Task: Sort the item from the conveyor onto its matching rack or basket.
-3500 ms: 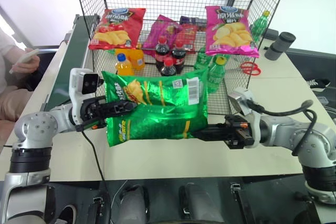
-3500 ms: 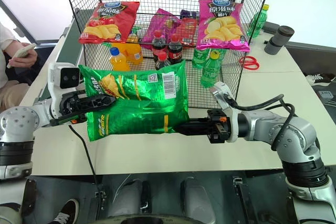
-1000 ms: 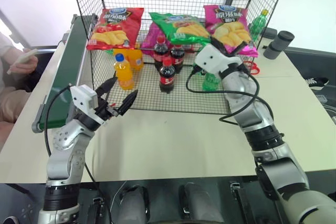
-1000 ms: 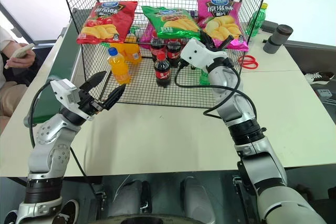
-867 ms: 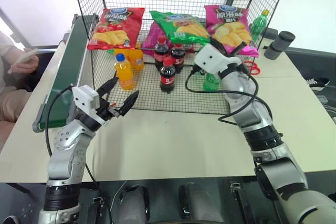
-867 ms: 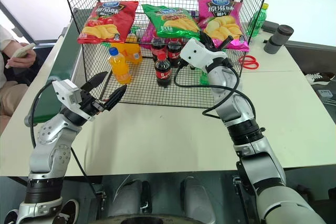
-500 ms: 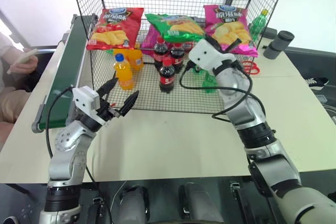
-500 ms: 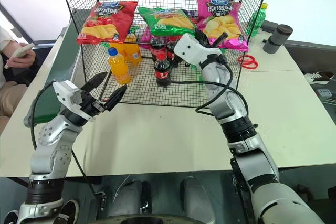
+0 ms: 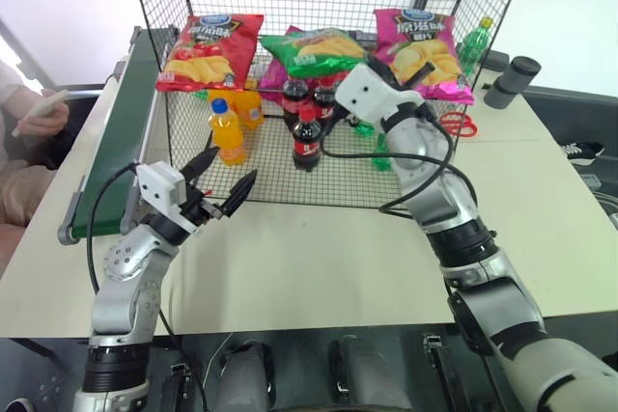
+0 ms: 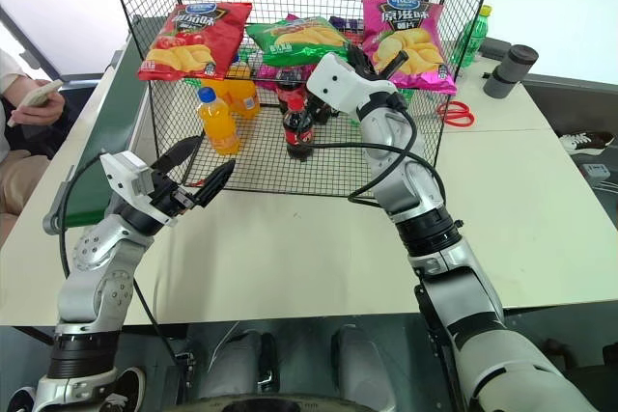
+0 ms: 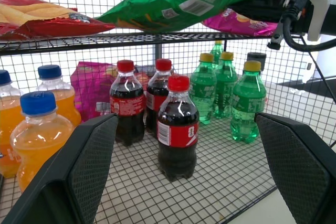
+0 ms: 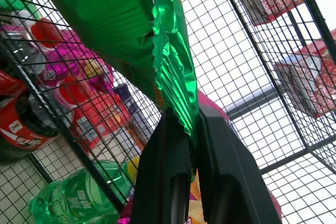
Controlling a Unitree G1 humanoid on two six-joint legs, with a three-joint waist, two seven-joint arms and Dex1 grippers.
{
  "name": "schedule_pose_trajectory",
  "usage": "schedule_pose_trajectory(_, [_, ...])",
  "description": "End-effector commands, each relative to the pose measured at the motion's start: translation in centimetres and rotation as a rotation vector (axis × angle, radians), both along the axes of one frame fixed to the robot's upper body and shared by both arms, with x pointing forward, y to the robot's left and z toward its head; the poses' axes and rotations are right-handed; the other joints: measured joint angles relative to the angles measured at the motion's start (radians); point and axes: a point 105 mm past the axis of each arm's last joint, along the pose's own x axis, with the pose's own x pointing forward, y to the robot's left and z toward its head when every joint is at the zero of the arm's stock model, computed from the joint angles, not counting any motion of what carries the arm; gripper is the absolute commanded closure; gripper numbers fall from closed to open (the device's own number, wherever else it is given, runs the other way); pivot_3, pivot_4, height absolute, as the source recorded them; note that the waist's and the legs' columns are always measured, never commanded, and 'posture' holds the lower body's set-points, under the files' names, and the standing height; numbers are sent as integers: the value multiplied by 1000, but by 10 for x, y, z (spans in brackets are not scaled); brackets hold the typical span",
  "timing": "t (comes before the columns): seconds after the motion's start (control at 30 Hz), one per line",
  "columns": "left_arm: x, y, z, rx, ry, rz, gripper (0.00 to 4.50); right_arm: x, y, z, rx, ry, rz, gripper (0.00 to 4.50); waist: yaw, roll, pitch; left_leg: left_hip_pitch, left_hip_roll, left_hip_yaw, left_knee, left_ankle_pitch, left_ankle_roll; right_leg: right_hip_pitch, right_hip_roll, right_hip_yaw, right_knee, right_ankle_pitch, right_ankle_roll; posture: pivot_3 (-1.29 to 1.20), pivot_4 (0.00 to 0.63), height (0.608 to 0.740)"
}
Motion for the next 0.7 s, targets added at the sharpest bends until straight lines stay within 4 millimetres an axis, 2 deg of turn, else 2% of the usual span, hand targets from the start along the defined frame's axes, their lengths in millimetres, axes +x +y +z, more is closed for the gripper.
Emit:
schedule_pose_trajectory(0.03, [-4, -4, 12, 6, -54, -11, 0, -9, 4, 14, 16, -34, 36, 2504, 0, 0, 0, 0, 0, 0, 0, 0, 0, 0, 0, 0, 0, 0, 0, 0, 150, 740])
schedule_pose_trajectory(0.13, [-4, -4, 11, 2, -51, -10, 0, -13, 15, 16, 20, -19, 101, 1162, -1, 0, 0, 0, 0, 0, 0, 0, 0, 0, 0, 0, 0, 0, 0, 0, 150, 740])
schedule_pose_trajectory(0.37, [-2, -5, 12, 1, -54, -12, 0, -29, 34, 20, -68, -36, 230, 1162, 0, 0, 0, 0, 0, 0, 0, 0, 1, 0, 0, 0, 0, 0, 0, 0, 150, 740])
schedule_pose_trajectory(0.6, [-2, -9, 11, 9, -56, -21, 0, -30, 46, 15, -105, -23, 311, 1162, 1, 0, 0, 0, 0, 0, 0, 0, 1, 0, 0, 0, 0, 0, 0, 0, 150, 740])
schedule_pose_trajectory(0.7, [-2, -9, 12, 5, -57, -19, 0, -30, 53, 5, -133, 3, 340, 2390, 0, 0, 0, 0, 0, 0, 0, 0, 1, 0, 0, 0, 0, 0, 0, 0, 150, 740])
